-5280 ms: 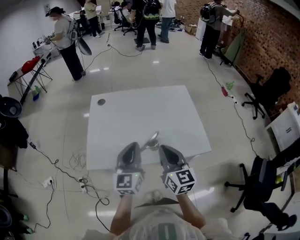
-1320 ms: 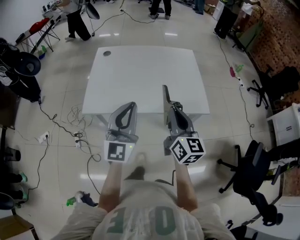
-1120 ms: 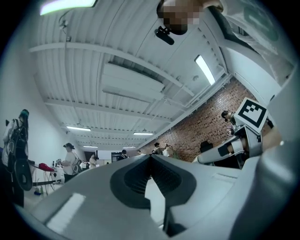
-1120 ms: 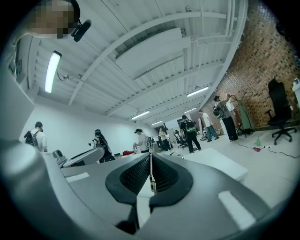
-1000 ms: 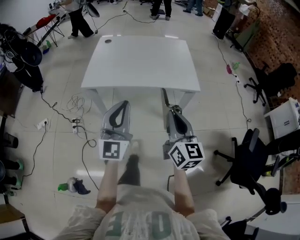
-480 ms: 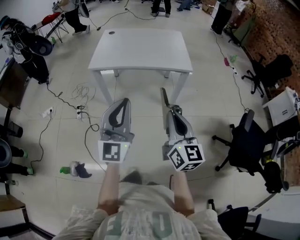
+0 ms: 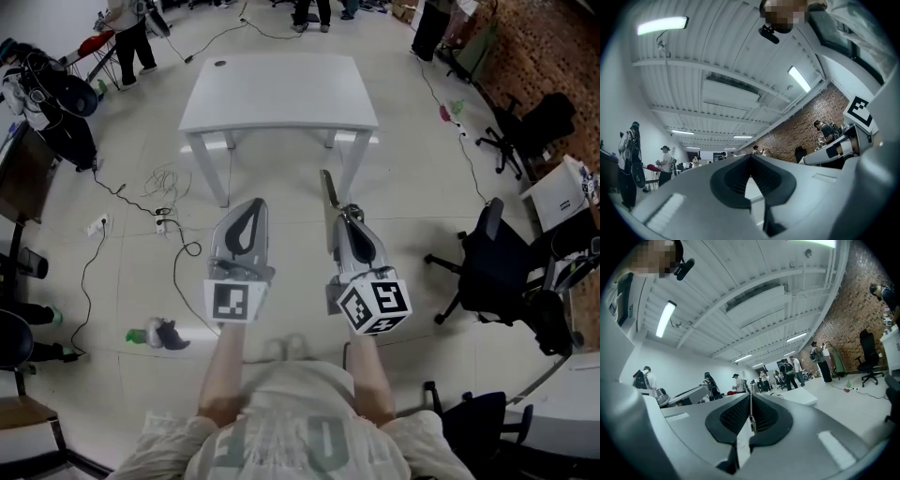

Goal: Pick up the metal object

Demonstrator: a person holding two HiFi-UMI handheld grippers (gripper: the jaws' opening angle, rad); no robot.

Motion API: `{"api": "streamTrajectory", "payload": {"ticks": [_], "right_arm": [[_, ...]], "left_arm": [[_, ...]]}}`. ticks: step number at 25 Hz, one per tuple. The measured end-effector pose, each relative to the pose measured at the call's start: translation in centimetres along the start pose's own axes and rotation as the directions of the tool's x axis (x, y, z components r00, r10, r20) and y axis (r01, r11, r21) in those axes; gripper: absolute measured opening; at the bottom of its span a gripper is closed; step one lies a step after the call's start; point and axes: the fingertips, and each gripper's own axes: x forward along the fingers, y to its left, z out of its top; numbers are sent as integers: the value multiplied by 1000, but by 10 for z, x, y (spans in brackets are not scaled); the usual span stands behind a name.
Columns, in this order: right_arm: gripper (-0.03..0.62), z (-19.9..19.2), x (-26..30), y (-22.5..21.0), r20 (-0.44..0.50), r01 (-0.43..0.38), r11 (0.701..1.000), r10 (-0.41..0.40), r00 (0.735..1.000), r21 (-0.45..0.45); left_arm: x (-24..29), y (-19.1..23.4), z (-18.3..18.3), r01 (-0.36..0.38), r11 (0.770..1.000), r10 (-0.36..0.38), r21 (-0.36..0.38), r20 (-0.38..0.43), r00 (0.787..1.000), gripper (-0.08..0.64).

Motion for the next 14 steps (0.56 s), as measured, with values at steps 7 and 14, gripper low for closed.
{"api": "streamTrajectory", "payload": {"ticks": [7, 14], "right_arm": [[20, -1, -8, 9, 13, 9, 1000, -9, 1000, -7], [20, 8, -9, 8, 36, 5, 1000, -4, 999, -12]], "left_arm": [[-8, 6, 8, 3, 999, -3, 35, 15, 1000, -2], [-7, 3, 11, 8, 998, -9, 69, 20, 1000, -2]]}}
